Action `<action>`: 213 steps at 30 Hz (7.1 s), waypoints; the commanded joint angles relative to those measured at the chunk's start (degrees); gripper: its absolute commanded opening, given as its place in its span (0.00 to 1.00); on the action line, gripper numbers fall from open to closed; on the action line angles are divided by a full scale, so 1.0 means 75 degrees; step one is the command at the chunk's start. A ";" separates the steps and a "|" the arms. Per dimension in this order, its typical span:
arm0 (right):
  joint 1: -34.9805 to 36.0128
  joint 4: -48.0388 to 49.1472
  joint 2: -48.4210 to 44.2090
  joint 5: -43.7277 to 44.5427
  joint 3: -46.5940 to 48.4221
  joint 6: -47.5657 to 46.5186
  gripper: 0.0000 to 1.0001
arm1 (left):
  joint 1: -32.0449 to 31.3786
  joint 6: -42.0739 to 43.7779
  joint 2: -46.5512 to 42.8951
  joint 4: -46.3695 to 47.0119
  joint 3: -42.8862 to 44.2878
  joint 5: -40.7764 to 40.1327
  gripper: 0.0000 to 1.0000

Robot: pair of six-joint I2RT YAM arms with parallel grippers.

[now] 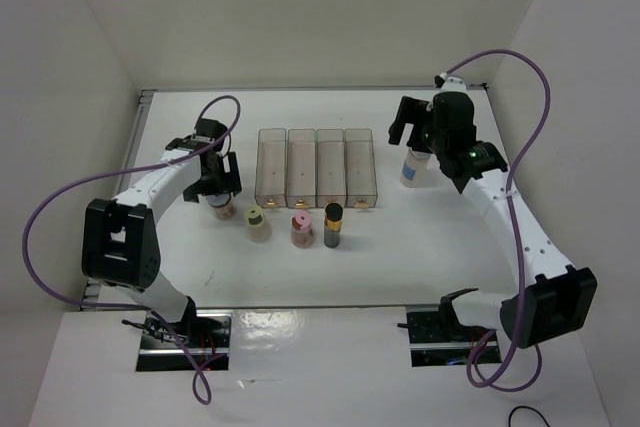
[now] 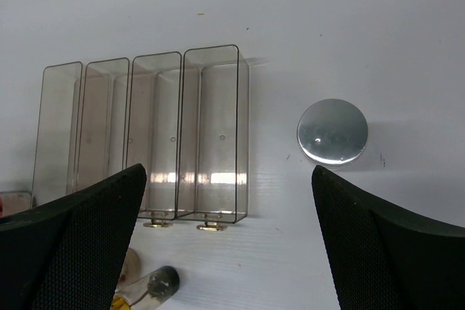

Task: Organize the condiment bottles

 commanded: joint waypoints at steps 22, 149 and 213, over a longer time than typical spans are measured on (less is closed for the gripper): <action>0.0038 0.0337 0.0520 0.0050 0.0652 -0.0287 0.99 | 0.0136 -0.0085 0.0380 0.0274 -0.0148 0.0258 0.69; 0.0682 0.0712 0.1529 -0.1204 0.1272 -0.1518 0.99 | -0.1950 0.0361 0.2478 -0.0546 0.4739 0.0409 1.00; 0.1984 0.0454 0.0931 0.0695 0.1192 -0.0018 0.99 | -0.2325 -0.0131 -0.1250 -0.1085 -0.0228 0.0632 1.00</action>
